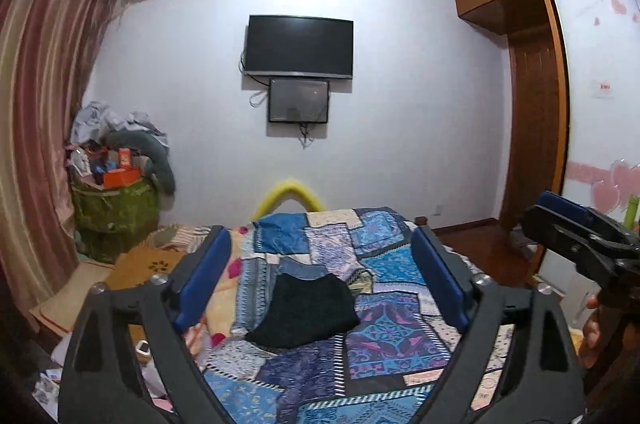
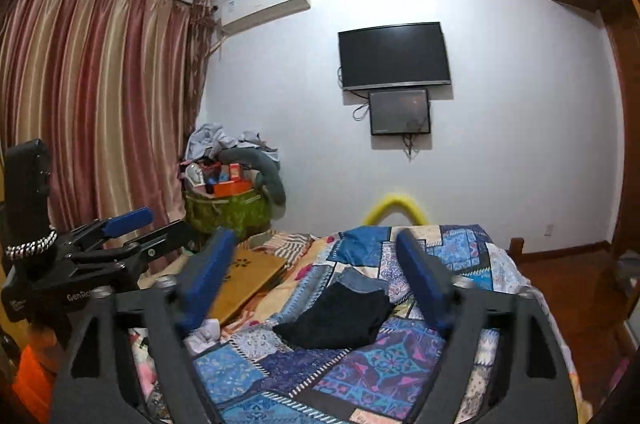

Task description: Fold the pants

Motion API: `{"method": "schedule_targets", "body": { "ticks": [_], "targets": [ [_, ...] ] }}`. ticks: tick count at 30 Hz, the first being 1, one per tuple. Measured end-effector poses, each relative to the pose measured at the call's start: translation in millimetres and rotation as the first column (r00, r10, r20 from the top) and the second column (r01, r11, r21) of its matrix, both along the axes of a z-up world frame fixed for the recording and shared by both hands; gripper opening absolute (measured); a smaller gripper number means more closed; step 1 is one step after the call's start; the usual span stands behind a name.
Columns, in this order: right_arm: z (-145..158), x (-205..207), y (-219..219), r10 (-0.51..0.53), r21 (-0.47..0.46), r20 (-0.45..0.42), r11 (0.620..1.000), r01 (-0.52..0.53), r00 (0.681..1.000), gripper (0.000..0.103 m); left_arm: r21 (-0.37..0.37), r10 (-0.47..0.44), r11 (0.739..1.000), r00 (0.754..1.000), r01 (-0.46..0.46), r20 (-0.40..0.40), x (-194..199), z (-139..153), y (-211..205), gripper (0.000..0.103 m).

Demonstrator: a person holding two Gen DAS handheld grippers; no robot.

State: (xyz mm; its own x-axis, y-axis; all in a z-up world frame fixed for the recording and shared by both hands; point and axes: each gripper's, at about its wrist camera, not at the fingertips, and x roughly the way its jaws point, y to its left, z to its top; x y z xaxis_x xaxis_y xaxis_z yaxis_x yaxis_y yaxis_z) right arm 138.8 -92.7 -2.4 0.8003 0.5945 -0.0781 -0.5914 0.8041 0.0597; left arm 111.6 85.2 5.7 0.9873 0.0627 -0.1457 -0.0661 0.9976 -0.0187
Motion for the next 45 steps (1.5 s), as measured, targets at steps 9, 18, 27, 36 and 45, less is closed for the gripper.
{"method": "schedule_targets", "body": {
  "ticks": [9, 18, 27, 36, 45],
  "targets": [
    [-2, -5, -3, -0.032, -0.001, -0.02, 0.999, 0.032, 0.999, 0.103, 0.006, -0.015, 1.0, 1.0, 0.015, 0.008, -10, -7, -5, 0.103],
    [-10, -11, -4, -0.041, -0.014, -0.02, 0.999, 0.041, 0.999, 0.103, -0.002, 0.001, 1.0, 1.0, -0.001, 0.021, -13, -9, -4, 0.103],
    [-14, -10, -4, -0.04, -0.024, -0.022, 0.999, 0.04, 0.999, 0.103, -0.007, 0.003, 1.0, 1.0, -0.003, 0.005, -7, -13, -5, 0.103],
    [-14, -9, -6, -0.04, -0.022, -0.034, 0.999, 0.039, 0.999, 0.103, -0.002, 0.002, 1.0, 1.0, -0.002, -0.006, -1, -17, -5, 0.103],
    [-13, -7, -8, -0.043, -0.025, -0.036, 0.999, 0.042, 0.998, 0.103, -0.004, 0.001, 1.0, 1.0, -0.001, -0.015, 3, -18, -3, 0.103]
  ]
}}
